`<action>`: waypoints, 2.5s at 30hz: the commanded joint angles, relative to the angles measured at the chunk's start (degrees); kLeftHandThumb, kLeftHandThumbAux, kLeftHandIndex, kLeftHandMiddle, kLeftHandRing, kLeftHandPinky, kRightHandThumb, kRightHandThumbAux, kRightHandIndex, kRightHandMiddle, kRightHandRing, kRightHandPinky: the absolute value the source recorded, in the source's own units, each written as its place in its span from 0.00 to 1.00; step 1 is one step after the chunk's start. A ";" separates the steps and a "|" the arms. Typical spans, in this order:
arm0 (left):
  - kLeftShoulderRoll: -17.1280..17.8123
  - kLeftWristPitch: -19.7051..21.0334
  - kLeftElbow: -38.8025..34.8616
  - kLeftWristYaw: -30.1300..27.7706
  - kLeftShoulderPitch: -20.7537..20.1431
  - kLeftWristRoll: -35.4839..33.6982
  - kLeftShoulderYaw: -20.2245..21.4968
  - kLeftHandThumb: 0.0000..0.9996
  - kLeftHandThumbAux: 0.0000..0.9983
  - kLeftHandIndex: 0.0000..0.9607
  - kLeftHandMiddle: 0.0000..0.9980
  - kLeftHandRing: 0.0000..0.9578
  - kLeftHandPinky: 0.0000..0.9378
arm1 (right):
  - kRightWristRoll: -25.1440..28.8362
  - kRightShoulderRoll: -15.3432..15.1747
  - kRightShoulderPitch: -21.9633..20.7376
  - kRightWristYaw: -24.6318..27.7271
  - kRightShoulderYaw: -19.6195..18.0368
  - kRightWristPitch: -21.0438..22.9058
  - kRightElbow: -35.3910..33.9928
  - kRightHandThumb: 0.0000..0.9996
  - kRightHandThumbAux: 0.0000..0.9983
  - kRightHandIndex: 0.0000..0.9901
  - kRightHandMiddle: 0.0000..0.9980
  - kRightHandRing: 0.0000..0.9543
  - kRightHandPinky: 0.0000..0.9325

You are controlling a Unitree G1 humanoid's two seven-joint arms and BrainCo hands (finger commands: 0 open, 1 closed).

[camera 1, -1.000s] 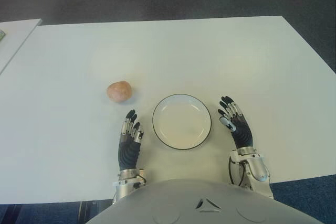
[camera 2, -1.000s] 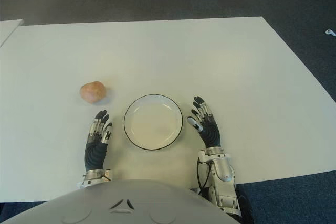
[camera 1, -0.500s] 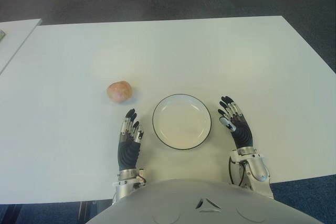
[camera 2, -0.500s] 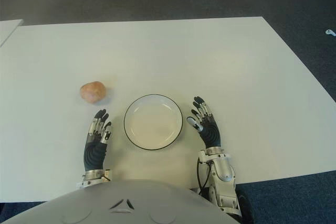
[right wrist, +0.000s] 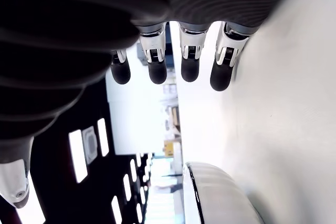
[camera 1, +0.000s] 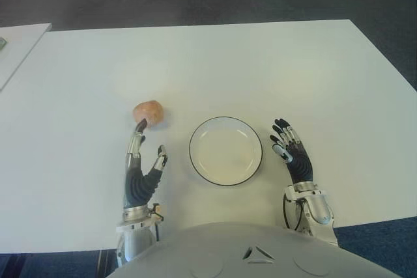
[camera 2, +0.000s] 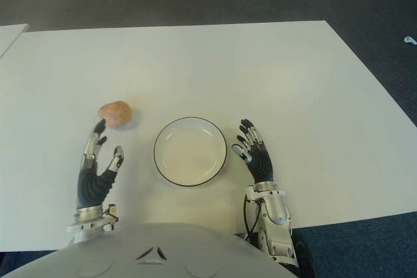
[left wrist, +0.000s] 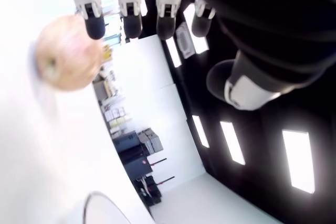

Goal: Put the apples into the plate.

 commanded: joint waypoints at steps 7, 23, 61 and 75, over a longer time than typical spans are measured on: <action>11.56 8.59 -16.95 -2.38 -2.30 31.00 15.08 0.26 0.42 0.05 0.03 0.01 0.01 | -0.53 0.35 0.38 -0.09 0.64 2.74 5.81 0.14 0.55 0.00 0.00 0.00 0.00; 26.62 15.68 -11.81 -12.23 -20.94 39.80 17.69 0.24 0.38 0.04 0.00 0.00 0.00 | -1.33 1.11 -1.49 -1.46 0.69 1.65 8.73 0.15 0.54 0.00 0.00 0.00 0.00; 46.10 17.57 21.63 -9.43 -42.69 36.07 -0.67 0.29 0.30 0.00 0.00 0.00 0.00 | -2.08 1.77 -3.18 -2.75 0.04 -1.46 13.48 0.15 0.54 0.00 0.00 0.00 0.00; 46.29 18.40 24.53 -9.11 -44.21 33.24 -4.46 0.30 0.30 0.00 0.00 0.00 0.00 | -1.56 1.53 -3.17 -2.37 -0.09 -2.29 14.46 0.15 0.55 0.00 0.00 0.00 0.00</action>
